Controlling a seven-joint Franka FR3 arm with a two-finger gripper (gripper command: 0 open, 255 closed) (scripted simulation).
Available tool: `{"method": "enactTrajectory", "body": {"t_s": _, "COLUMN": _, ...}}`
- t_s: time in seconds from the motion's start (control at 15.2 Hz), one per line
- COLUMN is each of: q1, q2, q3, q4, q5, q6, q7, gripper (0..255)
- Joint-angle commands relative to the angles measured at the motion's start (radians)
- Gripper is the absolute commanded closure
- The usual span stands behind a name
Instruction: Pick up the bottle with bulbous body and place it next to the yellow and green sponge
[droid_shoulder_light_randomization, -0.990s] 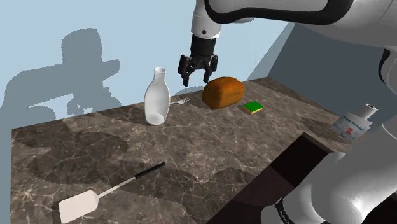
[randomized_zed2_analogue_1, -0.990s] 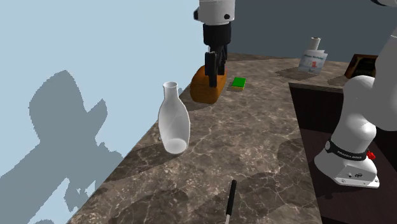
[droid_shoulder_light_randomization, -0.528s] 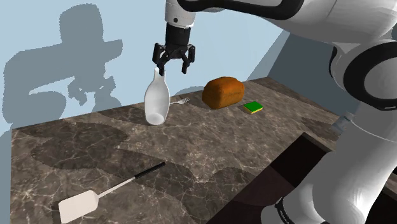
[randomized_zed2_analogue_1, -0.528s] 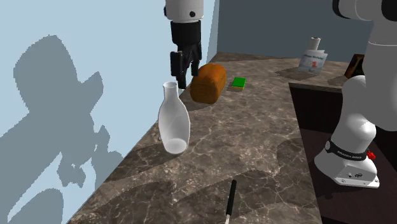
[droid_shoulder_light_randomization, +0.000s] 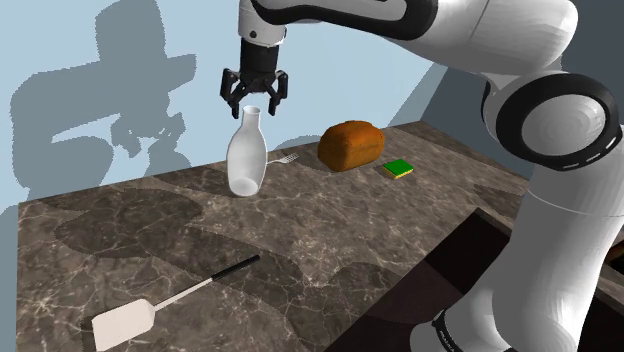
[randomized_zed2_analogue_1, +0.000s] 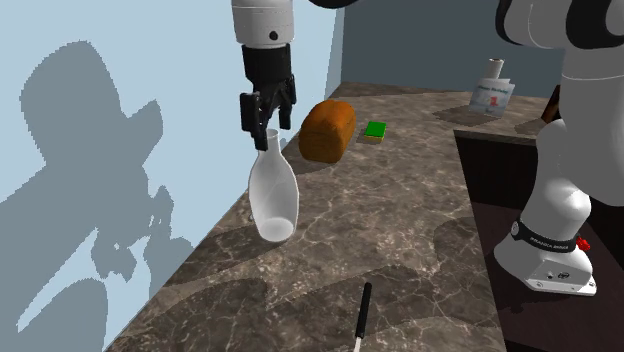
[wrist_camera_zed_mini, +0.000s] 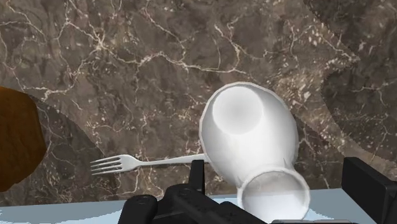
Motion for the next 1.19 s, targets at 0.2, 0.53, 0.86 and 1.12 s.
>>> {"method": "enactTrajectory", "body": {"t_s": 0.2, "q1": -0.006, "q2": -0.012, "q3": -0.001, "q4": -0.064, "q5": 0.002, "q6": 0.053, "q7": 0.000, "gripper": 0}}
{"method": "enactTrajectory", "body": {"t_s": 0.53, "q1": -0.006, "q2": -0.011, "q3": -0.001, "q4": -0.064, "q5": 0.002, "q6": 0.053, "q7": 0.000, "gripper": 0}}
{"method": "enactTrajectory", "body": {"t_s": 0.86, "q1": -0.006, "q2": -0.011, "q3": -0.001, "q4": -0.063, "q5": 0.002, "q6": 0.053, "q7": 0.000, "gripper": 255}}
{"method": "enactTrajectory", "body": {"t_s": 1.12, "q1": -0.006, "q2": -0.011, "q3": -0.001, "q4": -0.063, "q5": 0.002, "q6": 0.053, "q7": 0.000, "gripper": 255}}
